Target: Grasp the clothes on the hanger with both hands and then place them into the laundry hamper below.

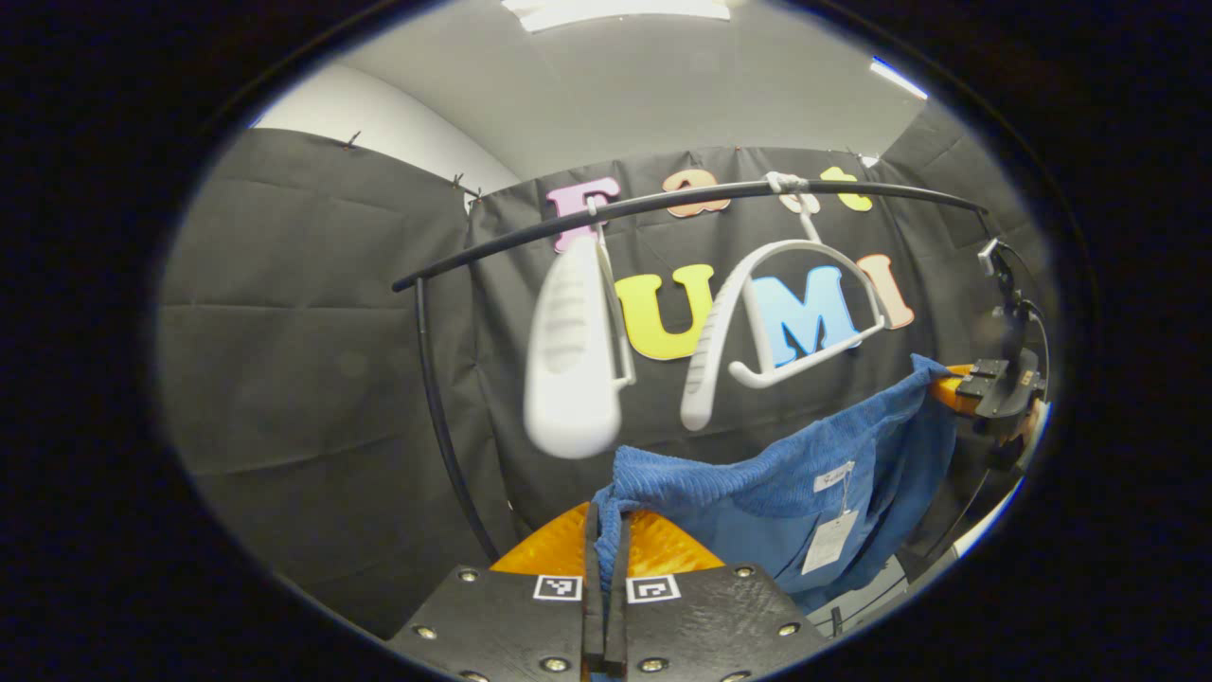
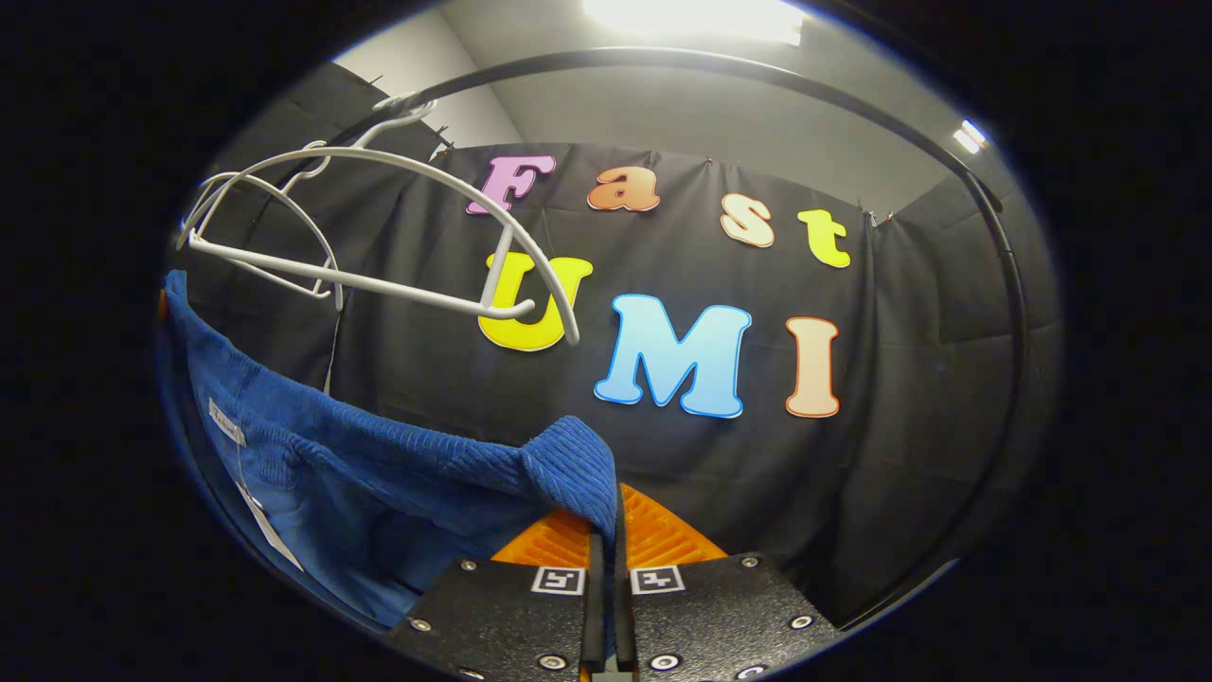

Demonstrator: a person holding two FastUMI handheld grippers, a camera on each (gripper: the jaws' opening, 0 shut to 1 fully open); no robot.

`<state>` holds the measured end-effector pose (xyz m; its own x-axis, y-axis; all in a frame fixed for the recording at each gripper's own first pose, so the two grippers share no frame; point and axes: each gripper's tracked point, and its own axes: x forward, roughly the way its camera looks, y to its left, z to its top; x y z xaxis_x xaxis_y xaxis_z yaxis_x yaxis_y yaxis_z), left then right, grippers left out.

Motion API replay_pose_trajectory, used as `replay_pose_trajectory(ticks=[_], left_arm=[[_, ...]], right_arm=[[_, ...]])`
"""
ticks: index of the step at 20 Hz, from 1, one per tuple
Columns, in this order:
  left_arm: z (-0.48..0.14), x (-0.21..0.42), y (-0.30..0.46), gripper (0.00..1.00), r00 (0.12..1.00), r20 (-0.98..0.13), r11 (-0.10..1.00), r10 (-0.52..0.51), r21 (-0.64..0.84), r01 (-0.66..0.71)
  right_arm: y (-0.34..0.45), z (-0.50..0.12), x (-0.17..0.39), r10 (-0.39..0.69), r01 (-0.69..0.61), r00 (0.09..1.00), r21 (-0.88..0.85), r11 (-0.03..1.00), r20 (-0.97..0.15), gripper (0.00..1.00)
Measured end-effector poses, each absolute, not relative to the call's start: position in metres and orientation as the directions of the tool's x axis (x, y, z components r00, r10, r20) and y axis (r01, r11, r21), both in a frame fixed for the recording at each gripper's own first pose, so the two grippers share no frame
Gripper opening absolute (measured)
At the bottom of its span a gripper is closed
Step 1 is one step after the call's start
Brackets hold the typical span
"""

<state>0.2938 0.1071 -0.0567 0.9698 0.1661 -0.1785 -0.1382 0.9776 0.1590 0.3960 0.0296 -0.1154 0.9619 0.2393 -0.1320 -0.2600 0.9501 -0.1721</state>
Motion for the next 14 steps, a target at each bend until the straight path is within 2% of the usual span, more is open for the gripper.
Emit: replay_pose_trajectory(ticks=[14], left_arm=[[-0.028,0.296,0.075,0.01,0.992,-0.118,0.998,-0.045,0.03,0.048]], right_arm=[[0.045,-0.051,0.246,0.206,-0.216,0.974,-0.103,0.971,-0.096,0.04]])
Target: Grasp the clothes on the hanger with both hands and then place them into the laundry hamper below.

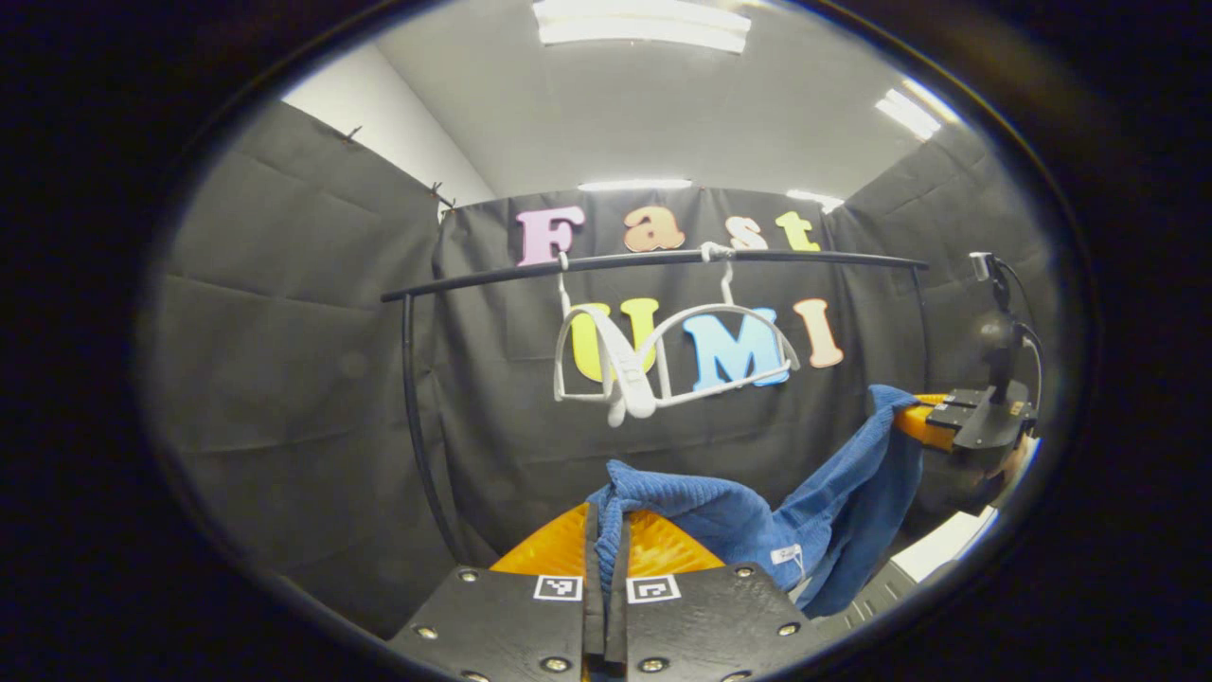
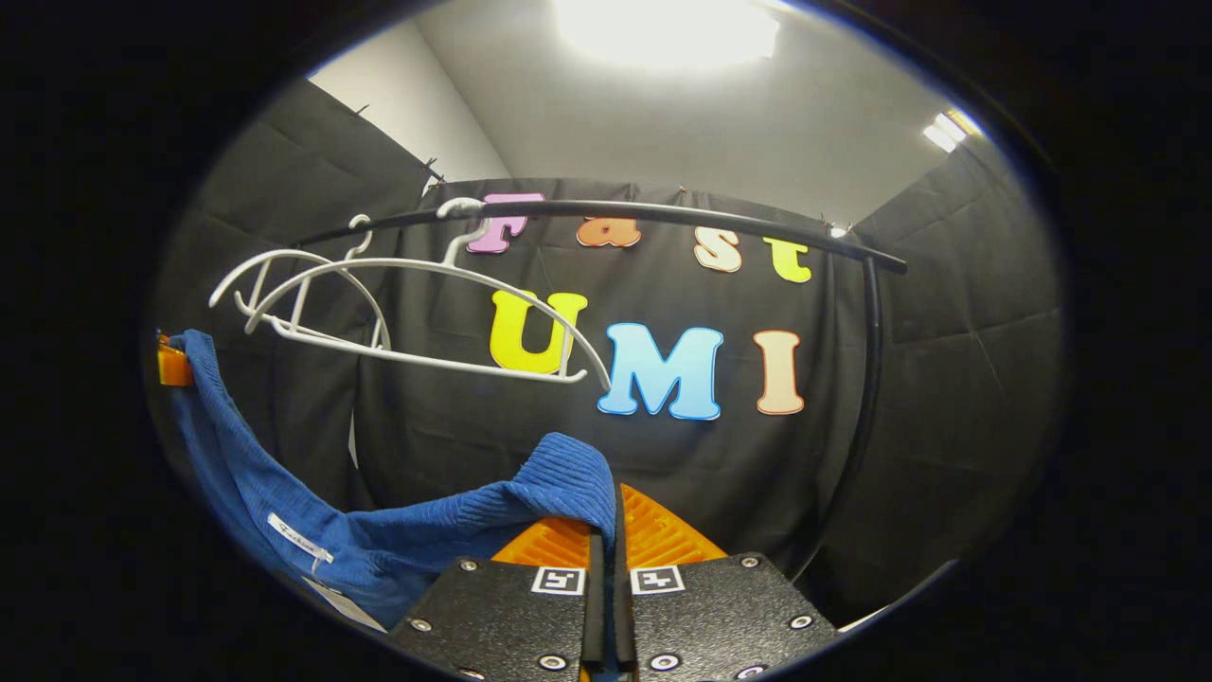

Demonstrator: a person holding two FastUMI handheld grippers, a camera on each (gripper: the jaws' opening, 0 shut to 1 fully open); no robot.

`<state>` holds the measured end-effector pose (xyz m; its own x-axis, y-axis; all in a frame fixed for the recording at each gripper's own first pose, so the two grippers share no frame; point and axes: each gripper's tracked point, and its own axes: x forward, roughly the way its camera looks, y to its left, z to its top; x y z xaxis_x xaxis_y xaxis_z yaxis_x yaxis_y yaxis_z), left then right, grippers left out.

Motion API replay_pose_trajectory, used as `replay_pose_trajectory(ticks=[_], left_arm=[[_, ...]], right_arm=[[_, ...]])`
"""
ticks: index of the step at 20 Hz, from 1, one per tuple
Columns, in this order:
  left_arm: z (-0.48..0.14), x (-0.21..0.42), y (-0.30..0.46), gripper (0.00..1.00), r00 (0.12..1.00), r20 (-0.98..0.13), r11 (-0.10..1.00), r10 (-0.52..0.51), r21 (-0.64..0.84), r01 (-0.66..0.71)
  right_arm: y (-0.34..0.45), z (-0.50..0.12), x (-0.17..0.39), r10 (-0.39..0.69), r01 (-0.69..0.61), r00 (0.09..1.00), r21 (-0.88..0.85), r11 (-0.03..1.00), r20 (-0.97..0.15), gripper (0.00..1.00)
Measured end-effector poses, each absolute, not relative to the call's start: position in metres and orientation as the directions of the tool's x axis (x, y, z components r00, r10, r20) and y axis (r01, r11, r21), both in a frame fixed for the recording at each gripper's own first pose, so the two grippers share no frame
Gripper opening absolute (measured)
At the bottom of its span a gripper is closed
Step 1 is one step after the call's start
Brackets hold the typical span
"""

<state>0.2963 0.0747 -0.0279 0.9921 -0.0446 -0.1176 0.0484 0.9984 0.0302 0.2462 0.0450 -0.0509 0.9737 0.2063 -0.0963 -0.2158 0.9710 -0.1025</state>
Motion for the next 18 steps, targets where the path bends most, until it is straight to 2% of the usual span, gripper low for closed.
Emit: replay_pose_trajectory(ticks=[7,12,18], left_arm=[[-0.018,0.291,0.06,0.01,0.979,-0.101,0.984,-0.176,-0.026,0.174],[-0.019,0.285,0.032,0.02,0.965,-0.084,0.967,-0.248,-0.079,0.241],[-0.035,0.273,0.018,0.02,0.957,-0.124,0.961,-0.263,-0.121,0.248]], right_arm=[[0.069,-0.036,0.178,0.214,-0.221,0.971,-0.06,0.973,-0.107,0.03],[0.096,-0.033,0.143,0.258,-0.264,0.958,-0.033,0.964,-0.122,0.04],[0.113,-0.057,0.118,0.303,-0.304,0.938,0.021,0.952,-0.168,0.04]])
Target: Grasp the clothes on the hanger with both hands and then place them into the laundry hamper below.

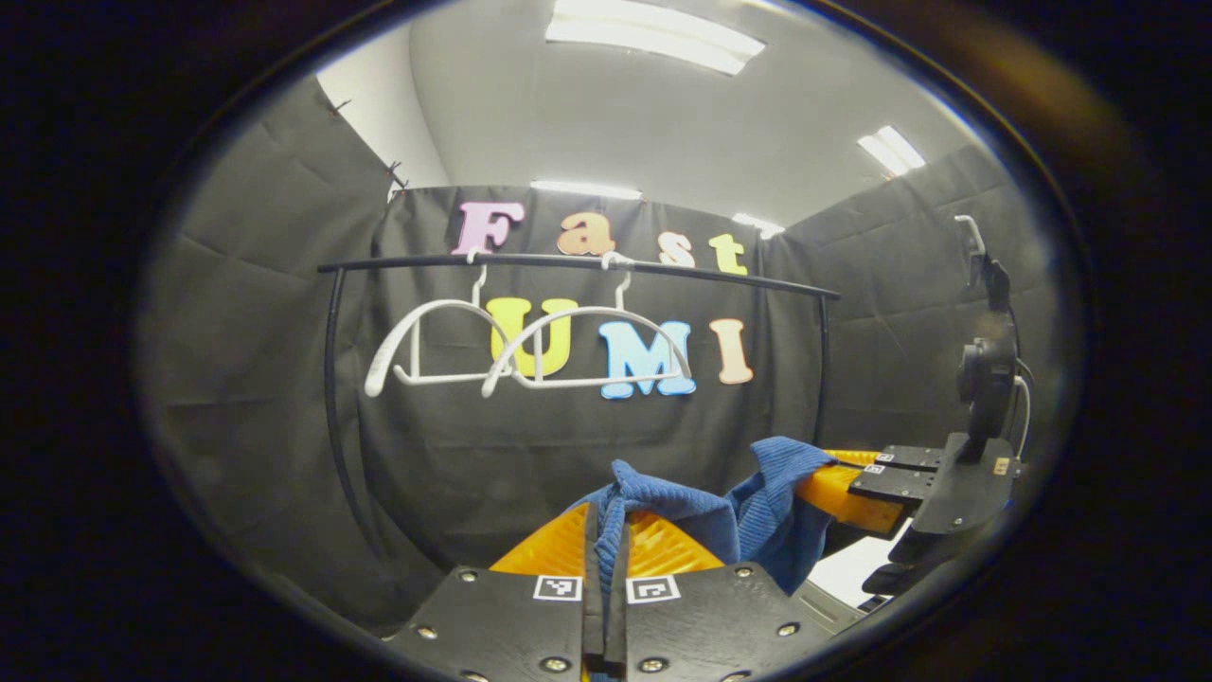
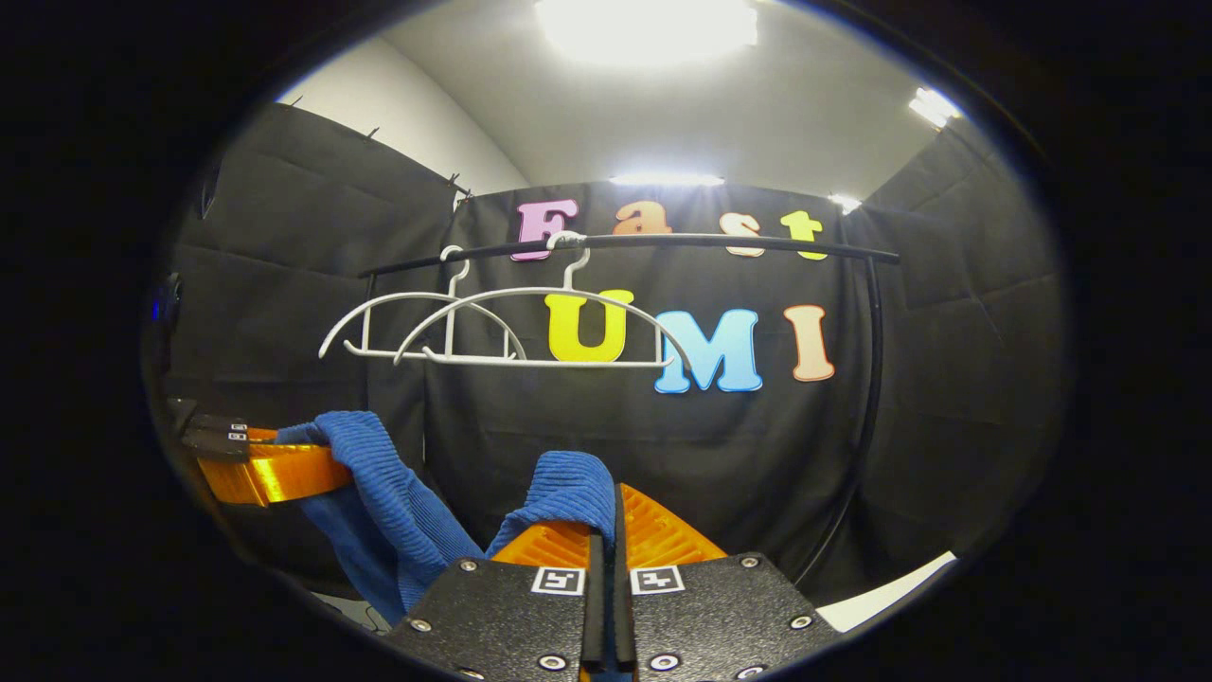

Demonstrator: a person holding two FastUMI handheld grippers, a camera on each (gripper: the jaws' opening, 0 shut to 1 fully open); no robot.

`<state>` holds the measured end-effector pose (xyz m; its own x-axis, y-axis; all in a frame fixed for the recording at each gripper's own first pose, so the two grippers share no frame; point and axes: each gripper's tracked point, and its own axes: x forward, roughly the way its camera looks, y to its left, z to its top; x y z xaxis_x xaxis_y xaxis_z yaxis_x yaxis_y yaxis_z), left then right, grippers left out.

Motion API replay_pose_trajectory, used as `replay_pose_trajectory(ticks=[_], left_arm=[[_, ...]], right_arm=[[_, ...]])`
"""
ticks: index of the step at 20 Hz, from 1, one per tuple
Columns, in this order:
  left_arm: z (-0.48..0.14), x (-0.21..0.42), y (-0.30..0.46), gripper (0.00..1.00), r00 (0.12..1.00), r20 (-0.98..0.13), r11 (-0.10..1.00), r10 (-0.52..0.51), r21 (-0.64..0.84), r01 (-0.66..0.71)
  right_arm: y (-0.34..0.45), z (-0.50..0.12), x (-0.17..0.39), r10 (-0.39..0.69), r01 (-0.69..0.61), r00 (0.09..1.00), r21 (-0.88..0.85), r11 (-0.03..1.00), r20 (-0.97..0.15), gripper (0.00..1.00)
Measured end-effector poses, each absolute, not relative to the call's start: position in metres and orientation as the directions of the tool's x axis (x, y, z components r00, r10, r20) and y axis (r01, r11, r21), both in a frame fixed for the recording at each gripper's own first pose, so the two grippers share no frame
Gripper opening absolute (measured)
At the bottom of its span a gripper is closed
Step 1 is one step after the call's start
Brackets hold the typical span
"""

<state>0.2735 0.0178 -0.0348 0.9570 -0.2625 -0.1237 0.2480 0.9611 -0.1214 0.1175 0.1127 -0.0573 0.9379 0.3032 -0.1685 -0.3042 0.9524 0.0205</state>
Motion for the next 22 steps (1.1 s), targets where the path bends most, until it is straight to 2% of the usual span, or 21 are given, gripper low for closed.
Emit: replay_pose_trajectory(ticks=[5,12,18,22], left_arm=[[-0.065,0.262,0.019,0.02,0.955,-0.198,0.971,-0.22,-0.142,0.194],[-0.109,0.242,0.017,0.02,0.919,-0.325,0.972,-0.223,-0.151,0.182],[-0.138,0.242,0.021,0.01,0.883,-0.415,0.974,-0.219,-0.148,0.173],[-0.182,0.233,0.025,0.02,0.849,-0.484,0.977,-0.211,-0.136,0.165]], right_arm=[[0.112,-0.111,0.105,0.306,-0.303,0.916,0.05,0.952,-0.259,0.04],[0.118,-0.184,0.064,0.311,-0.315,0.856,0.061,0.947,-0.413,0.04],[0.12,-0.23,0.043,0.313,-0.336,0.808,0.046,0.941,-0.498,0.04],[0.119,-0.264,0.028,0.304,-0.348,0.771,0.029,0.937,-0.56,0.04]])
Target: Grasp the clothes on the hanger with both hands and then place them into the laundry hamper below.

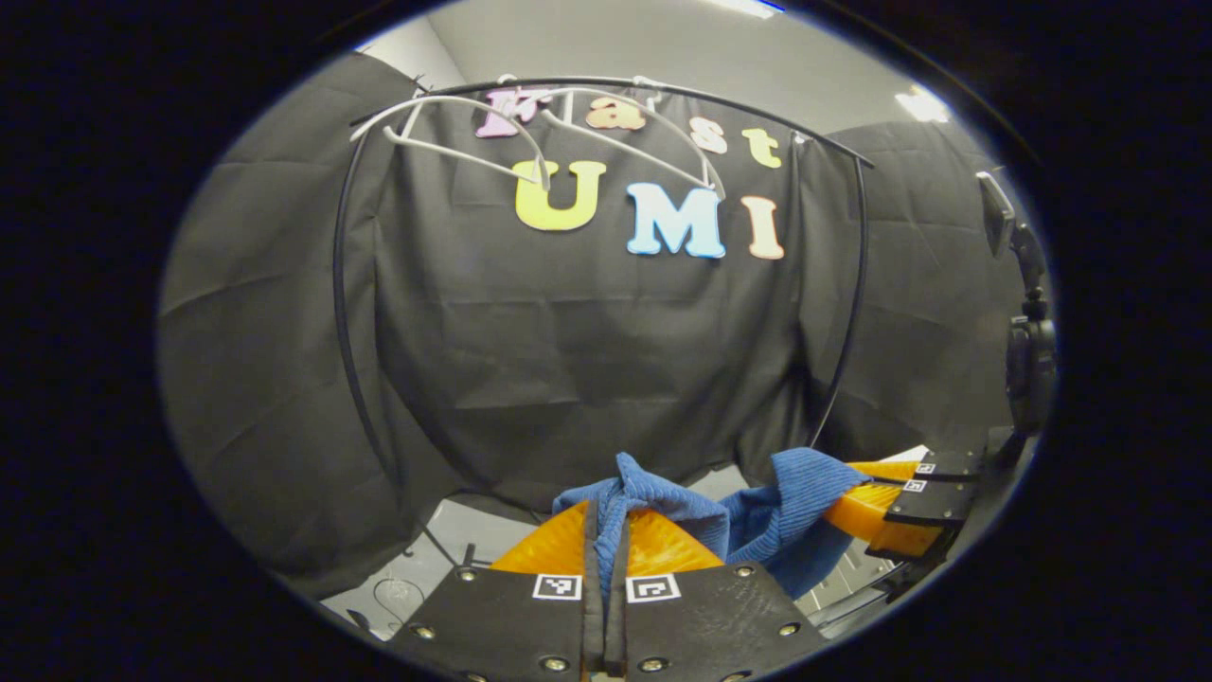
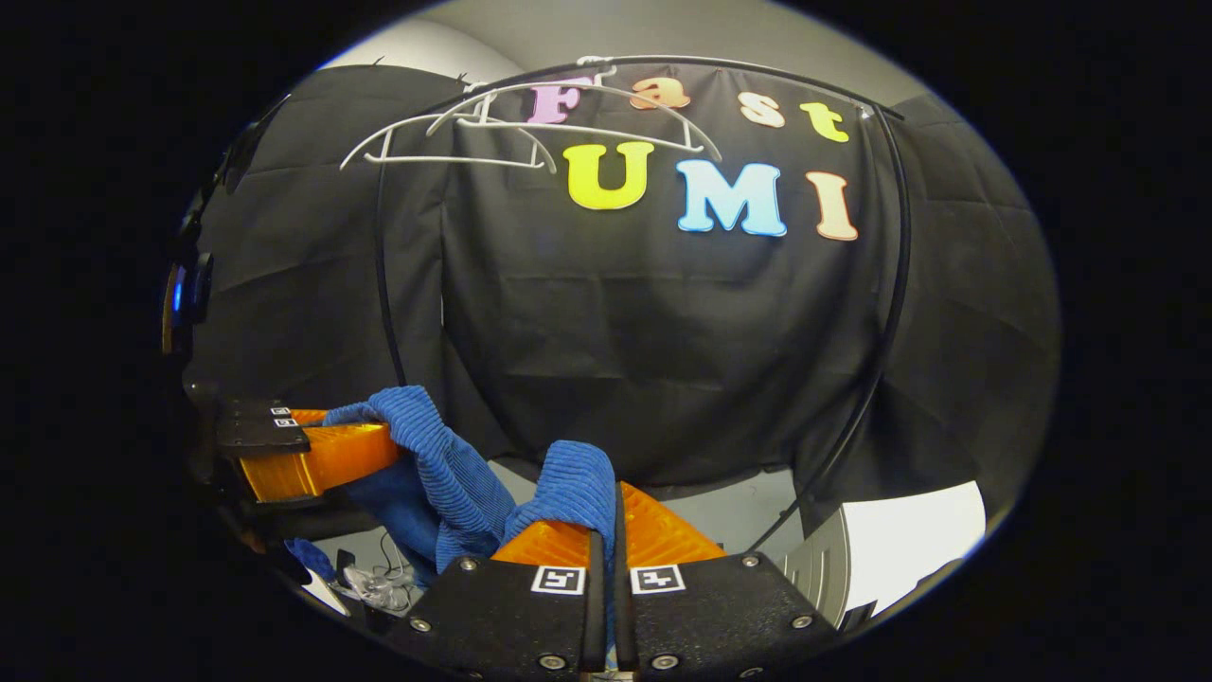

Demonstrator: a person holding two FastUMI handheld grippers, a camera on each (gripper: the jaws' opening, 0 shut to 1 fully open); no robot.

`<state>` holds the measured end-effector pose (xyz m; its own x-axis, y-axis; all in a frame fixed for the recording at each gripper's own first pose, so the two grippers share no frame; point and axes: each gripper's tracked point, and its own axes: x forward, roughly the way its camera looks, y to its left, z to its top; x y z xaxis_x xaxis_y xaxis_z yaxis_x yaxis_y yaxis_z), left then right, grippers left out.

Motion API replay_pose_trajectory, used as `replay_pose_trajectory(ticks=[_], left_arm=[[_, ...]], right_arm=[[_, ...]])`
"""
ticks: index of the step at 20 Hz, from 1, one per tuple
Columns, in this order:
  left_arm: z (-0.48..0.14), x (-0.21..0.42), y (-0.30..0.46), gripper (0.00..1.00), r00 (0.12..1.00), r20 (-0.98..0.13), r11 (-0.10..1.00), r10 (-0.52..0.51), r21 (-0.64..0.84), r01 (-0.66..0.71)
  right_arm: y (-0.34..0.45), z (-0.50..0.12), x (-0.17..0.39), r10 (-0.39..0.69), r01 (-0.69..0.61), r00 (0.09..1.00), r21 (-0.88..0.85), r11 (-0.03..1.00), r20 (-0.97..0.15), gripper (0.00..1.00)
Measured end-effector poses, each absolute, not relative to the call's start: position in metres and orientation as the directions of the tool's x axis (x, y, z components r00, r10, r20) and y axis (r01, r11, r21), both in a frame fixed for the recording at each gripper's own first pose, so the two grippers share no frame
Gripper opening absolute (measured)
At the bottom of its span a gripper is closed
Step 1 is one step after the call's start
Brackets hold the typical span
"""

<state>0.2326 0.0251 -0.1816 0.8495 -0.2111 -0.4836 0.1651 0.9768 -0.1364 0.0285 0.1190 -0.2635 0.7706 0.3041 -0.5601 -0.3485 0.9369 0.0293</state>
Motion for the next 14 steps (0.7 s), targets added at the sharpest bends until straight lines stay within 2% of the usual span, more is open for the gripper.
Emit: replay_pose_trajectory(ticks=[7,14], left_arm=[[-0.241,0.205,0.033,0.02,0.765,-0.608,0.977,-0.213,-0.121,0.175],[-0.285,0.198,0.032,0.03,0.679,-0.706,0.979,-0.201,-0.118,0.166]], right_arm=[[0.115,-0.312,0.008,0.265,-0.326,0.688,0.039,0.945,-0.675,0.03],[0.119,-0.342,-0.009,0.248,-0.335,0.621,0.034,0.941,-0.743,0.08]])
